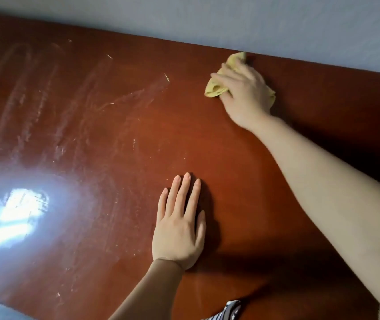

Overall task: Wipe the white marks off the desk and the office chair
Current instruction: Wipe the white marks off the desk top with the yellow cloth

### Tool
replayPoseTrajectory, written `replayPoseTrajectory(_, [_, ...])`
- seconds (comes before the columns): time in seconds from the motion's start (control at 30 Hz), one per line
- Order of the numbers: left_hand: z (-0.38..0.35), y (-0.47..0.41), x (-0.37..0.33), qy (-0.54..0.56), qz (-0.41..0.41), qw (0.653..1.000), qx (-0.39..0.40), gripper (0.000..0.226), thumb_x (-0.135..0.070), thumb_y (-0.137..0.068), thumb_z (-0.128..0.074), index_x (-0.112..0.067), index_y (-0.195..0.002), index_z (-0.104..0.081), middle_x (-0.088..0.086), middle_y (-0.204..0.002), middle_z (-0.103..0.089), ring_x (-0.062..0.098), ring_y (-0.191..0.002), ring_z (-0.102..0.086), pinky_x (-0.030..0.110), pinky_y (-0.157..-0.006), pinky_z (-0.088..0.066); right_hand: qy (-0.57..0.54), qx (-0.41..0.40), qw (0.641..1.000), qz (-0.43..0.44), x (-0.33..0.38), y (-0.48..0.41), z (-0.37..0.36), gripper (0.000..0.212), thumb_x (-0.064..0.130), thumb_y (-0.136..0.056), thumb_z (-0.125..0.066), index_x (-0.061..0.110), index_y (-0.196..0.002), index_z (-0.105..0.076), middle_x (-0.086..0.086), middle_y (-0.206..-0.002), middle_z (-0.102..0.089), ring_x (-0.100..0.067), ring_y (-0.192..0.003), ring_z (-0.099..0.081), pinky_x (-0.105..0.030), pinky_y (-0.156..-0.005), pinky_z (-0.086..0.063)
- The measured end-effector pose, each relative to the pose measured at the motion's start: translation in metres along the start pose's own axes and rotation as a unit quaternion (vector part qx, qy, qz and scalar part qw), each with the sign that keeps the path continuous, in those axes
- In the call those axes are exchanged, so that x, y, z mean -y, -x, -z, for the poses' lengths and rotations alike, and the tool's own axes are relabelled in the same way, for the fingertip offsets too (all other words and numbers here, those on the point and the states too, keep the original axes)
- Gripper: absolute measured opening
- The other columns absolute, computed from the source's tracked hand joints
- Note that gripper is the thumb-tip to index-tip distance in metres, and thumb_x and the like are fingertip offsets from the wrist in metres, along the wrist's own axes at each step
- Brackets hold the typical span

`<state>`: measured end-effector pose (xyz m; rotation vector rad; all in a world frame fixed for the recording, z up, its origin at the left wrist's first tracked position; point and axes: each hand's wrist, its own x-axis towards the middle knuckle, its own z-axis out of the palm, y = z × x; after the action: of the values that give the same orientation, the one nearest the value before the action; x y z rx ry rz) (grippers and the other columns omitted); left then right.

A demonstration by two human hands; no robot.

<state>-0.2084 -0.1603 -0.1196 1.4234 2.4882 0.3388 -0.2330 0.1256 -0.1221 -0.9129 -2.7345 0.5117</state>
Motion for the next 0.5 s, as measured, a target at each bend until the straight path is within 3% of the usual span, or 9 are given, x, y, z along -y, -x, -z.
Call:
replayPoseTrajectory(0.23, [-0.001, 0.001, 0.001, 0.004, -0.005, 1.000, -0.011, 0.055, -0.033, -0.095, -0.031, -0.016, -0.147, -0.031, 0.004, -0.154, -0.024, 0.020, -0.144, -0.012, 0.040, -0.117, -0.007, -0.027, 0.087, 0.983, 0.158, 0.042, 0.076, -0.006, 0.043, 0.019, -0.095, -0.049, 0.031, -0.136, -0.048, 0.007, -0.146, -0.041, -0.015, -0.143, -0.019, -0.039, -0.118, -0.013])
replayPoseTrajectory(0.5, [-0.002, 0.001, 0.003, 0.007, 0.000, 1.000, -0.019, 0.055, -0.035, -0.096, -0.027, -0.017, -0.148, -0.030, 0.001, -0.154, -0.020, 0.017, -0.145, -0.009, 0.036, -0.118, -0.003, -0.027, 0.054, 0.988, 0.142, -0.017, 0.178, 0.034, 0.053, -0.003, -0.082, -0.063, 0.020, -0.129, -0.058, 0.001, -0.137, -0.052, -0.022, -0.137, -0.034, -0.051, -0.110, -0.031])
